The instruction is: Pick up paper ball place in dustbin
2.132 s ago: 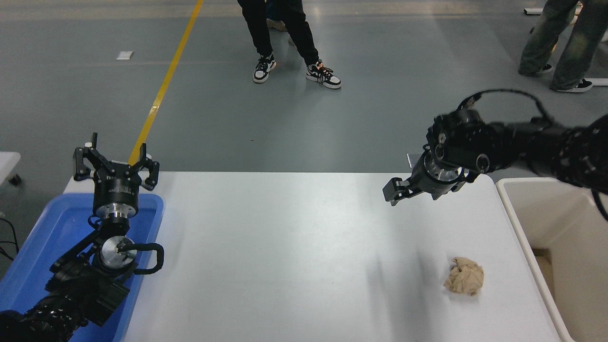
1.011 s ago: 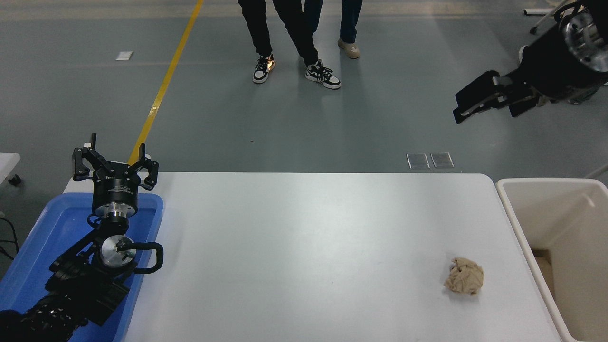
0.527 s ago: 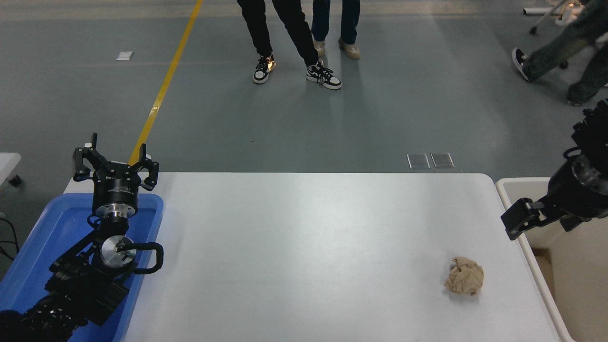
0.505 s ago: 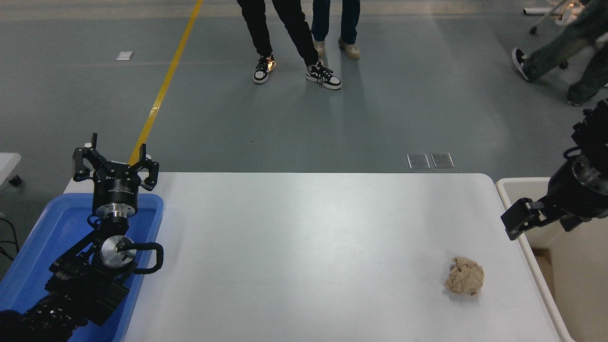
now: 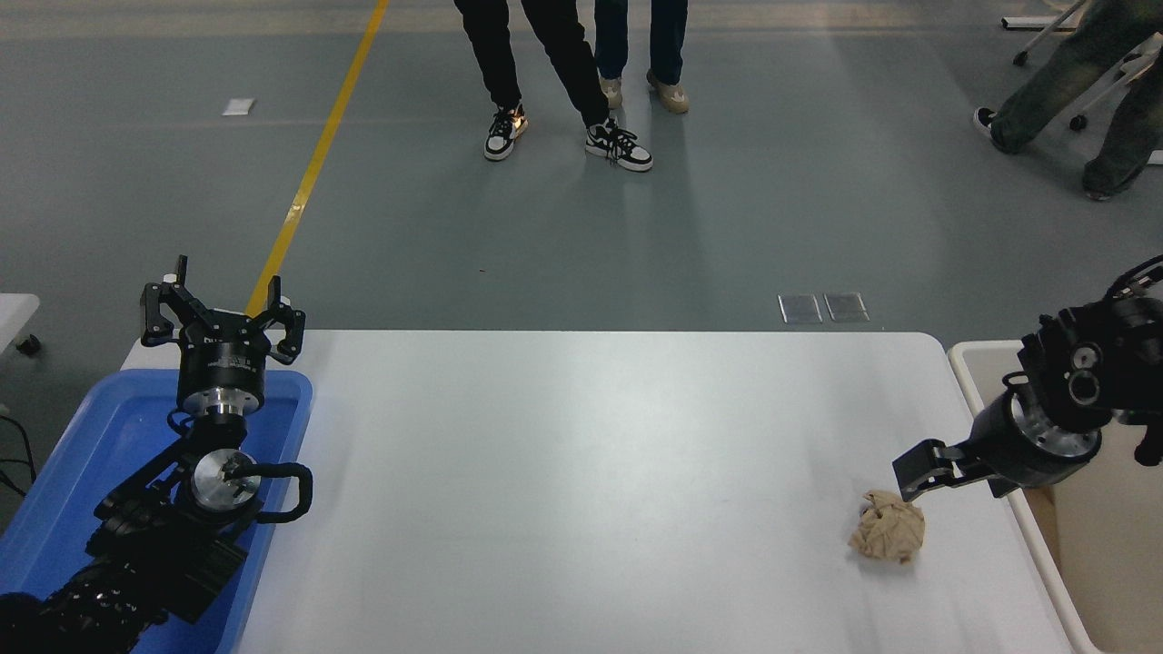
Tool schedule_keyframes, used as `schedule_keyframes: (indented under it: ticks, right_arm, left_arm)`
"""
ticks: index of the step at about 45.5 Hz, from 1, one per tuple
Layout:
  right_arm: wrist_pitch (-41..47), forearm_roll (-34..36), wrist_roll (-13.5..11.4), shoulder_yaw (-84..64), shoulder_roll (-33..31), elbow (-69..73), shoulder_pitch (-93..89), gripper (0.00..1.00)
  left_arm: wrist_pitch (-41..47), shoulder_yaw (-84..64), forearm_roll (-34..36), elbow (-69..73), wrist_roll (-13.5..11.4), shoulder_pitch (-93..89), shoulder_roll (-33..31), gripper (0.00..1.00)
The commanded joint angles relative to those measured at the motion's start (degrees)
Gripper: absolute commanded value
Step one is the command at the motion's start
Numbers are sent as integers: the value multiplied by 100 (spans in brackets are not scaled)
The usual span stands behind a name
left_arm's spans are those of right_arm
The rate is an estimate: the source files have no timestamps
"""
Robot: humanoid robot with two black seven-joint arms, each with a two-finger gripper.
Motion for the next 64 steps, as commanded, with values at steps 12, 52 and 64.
schedule_keyframes:
  ticks: [12,52,64]
  right_arm:
    - [-1067,-34,-7,610,853,-1349,-1704,100]
    - [-813,62,-34,-48,37,-330,-160,0]
    - [30,405,45,-1779,-342,1331,3126,0]
  left_arm:
    - [0,-4,1,0,0,0,0,99]
    - [0,-4,10,0,8,0,0,99]
    - [0,-4,10,0,8,9,0,99]
